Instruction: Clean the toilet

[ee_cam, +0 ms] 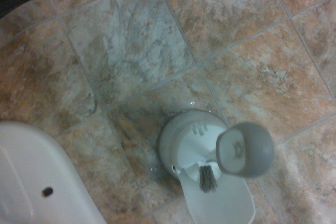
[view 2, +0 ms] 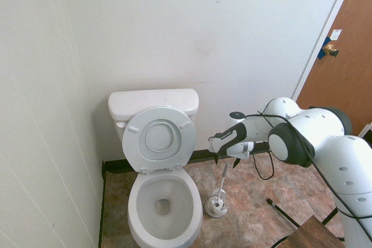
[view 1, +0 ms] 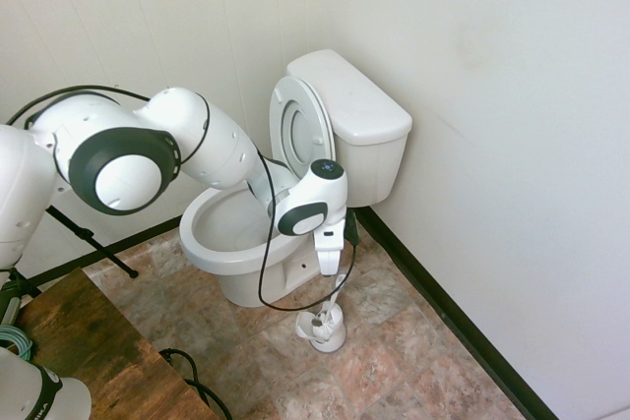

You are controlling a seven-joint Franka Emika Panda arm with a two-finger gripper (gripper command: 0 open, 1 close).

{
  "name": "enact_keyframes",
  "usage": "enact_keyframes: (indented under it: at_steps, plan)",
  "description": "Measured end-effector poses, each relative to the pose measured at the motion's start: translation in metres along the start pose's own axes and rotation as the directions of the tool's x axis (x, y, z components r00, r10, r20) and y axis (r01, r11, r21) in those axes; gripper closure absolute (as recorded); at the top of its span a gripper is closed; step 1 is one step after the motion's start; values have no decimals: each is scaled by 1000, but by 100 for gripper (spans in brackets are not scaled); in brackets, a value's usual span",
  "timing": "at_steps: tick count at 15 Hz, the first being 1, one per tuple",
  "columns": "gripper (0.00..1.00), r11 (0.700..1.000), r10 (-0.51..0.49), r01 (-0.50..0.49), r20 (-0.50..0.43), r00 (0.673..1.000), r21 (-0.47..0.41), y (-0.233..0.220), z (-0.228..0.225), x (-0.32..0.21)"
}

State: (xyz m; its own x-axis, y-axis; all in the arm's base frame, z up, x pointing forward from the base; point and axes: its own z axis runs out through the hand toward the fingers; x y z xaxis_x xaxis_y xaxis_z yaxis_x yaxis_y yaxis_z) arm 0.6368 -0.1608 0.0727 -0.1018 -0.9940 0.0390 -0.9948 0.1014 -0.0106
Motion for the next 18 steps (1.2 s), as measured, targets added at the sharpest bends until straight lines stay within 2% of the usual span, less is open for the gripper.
enact_keyframes:
  at_steps: [6, 11, 12, 18]
  plan:
    - [0, 997, 51, -51, -5, 999, -62, -25, 55, 15]
    - [0, 994, 62, -61, 4, 998, -94, -37, 75, 26]
    - [100, 993, 65, -64, 6, 998, -102, -38, 78, 29]
    - [100, 992, 51, -48, 28, 998, -117, -39, 88, 35]
